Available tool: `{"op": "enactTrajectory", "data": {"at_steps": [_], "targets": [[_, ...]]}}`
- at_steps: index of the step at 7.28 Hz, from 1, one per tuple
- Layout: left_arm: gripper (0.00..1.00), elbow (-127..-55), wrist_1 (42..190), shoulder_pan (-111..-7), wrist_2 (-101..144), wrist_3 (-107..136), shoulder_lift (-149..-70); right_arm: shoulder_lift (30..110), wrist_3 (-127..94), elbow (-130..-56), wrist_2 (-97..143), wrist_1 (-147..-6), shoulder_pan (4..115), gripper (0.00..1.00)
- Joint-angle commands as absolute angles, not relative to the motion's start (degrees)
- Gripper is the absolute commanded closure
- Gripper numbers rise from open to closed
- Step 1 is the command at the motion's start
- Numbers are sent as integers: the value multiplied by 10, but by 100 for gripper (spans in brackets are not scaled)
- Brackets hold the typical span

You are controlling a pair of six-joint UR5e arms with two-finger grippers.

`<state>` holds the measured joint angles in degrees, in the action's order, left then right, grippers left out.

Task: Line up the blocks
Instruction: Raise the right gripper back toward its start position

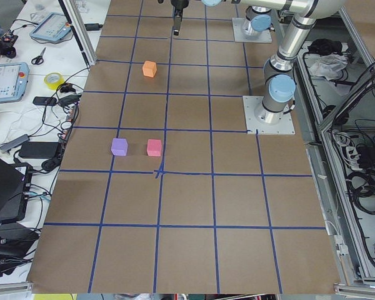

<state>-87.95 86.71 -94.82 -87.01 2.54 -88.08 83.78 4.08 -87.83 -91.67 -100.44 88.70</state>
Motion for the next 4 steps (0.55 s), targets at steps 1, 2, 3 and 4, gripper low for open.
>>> {"op": "enactTrajectory", "data": {"at_steps": [1,2,3,4], "targets": [[0,-875,863,-947,-867,24,-885,868,37,-891,-945,-941,894,0],[0,-884,820,-947,-852,23,-889,874,37,-897,-942,-935,896,0],[0,-883,816,-947,-853,21,-893,868,44,-897,-951,-934,896,0],[0,-879,812,-947,-852,29,-896,869,44,-897,-950,-933,896,0]]}}
